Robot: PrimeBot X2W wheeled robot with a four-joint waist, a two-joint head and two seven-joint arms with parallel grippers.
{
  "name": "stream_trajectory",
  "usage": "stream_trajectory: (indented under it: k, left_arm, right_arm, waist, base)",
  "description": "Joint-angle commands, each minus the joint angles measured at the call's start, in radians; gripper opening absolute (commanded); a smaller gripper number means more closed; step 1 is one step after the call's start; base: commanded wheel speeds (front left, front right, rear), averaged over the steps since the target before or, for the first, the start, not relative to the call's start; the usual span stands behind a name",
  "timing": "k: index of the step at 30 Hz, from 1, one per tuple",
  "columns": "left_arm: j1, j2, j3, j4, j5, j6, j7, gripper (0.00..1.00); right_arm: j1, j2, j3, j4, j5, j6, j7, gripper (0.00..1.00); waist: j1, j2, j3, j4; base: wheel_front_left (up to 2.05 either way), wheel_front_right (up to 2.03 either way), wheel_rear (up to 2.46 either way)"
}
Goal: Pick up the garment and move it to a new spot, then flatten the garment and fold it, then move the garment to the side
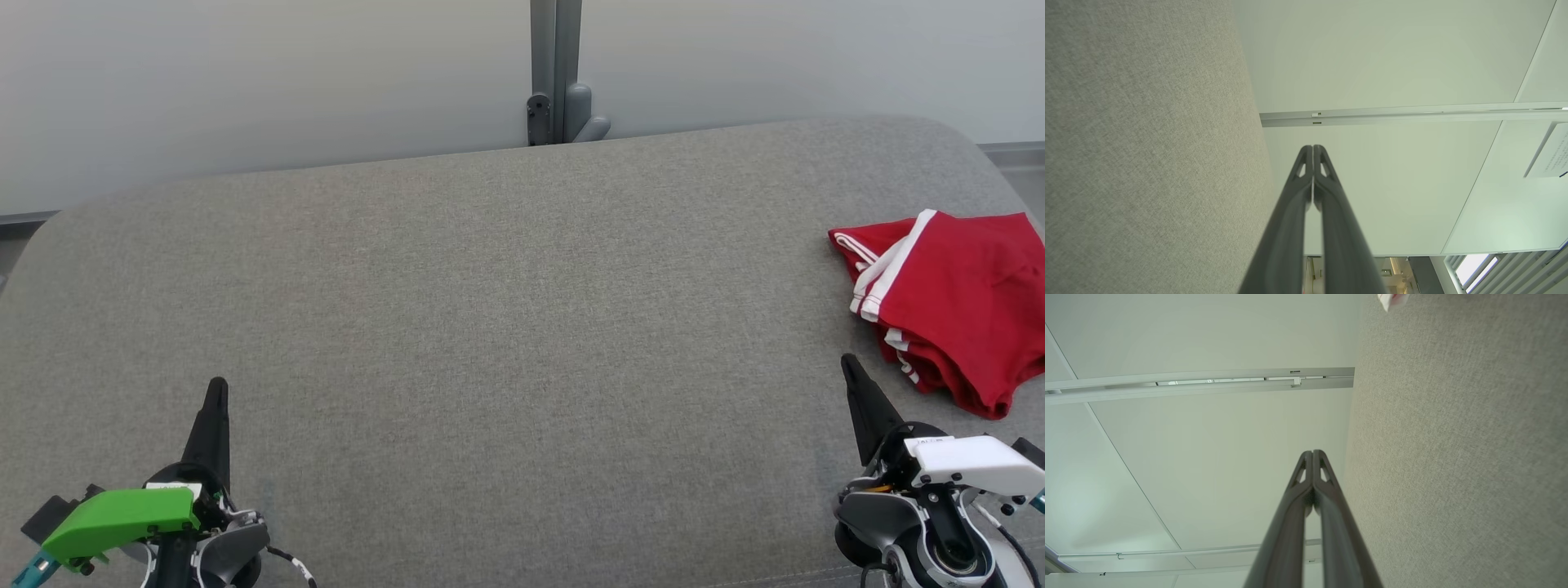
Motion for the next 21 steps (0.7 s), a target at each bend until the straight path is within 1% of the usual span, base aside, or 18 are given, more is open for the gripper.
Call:
stream_trajectory:
  k: [1, 21]
  left_arm:
    - [-0.015, -0.002, 0.004, 0.001, -0.009, 0.0, 0.004, 0.0]
    - [-0.016, -0.007, 0.011, 0.002, 0.0, 0.0, 0.008, 0.0]
  right_arm:
    - [-0.007, -0.004, -0.002, 0.002, 0.006, 0.0, 0.002, 0.0]
    - [-0.007, -0.005, -0.002, 0.002, 0.006, 0.0, 0.002, 0.0]
  waist:
    - [0.0, 0.0113, 0.0, 0.0]
    - [0.0, 0.0113, 0.0, 0.0]
  base:
    - [0.0, 0.0, 0.0]
    - [0.0, 0.0, 0.0]
